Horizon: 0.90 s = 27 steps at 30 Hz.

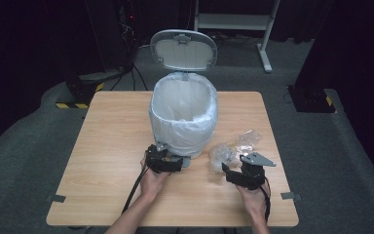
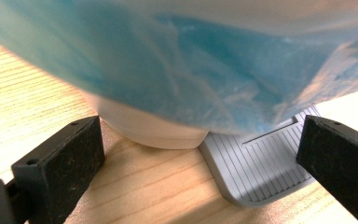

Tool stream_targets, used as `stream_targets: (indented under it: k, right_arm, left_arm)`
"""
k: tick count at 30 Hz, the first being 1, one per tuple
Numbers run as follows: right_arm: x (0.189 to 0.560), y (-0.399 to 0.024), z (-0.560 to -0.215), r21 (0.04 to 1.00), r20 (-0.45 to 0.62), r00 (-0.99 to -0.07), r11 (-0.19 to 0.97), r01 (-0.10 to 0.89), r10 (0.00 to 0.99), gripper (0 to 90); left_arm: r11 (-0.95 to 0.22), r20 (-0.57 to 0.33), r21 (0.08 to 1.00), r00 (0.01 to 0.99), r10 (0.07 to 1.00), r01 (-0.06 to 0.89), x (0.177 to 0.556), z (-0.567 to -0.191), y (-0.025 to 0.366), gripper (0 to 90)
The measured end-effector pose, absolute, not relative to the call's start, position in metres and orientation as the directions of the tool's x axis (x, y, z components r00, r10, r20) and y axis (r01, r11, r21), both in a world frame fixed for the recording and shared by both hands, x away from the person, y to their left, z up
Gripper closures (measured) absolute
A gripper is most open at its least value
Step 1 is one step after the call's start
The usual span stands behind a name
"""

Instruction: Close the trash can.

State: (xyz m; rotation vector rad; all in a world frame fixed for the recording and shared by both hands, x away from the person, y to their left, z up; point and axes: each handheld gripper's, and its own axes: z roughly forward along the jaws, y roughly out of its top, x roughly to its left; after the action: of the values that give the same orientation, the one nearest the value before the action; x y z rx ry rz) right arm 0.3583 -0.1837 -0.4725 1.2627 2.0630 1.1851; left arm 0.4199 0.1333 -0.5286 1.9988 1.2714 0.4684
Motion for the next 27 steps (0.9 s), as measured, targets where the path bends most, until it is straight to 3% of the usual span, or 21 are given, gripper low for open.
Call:
stream_targets:
  k: [27]
  right_arm:
    - [0.392, -0.166, -0.492, 0.777, 0.07, -0.488, 0.259, 0.573, 0.87, 25.4]
  left_arm:
    - [-0.234, -0.086, 0.741, 0.434, 0.897, 0.629, 0.42, -0.53, 0.131, 1.0]
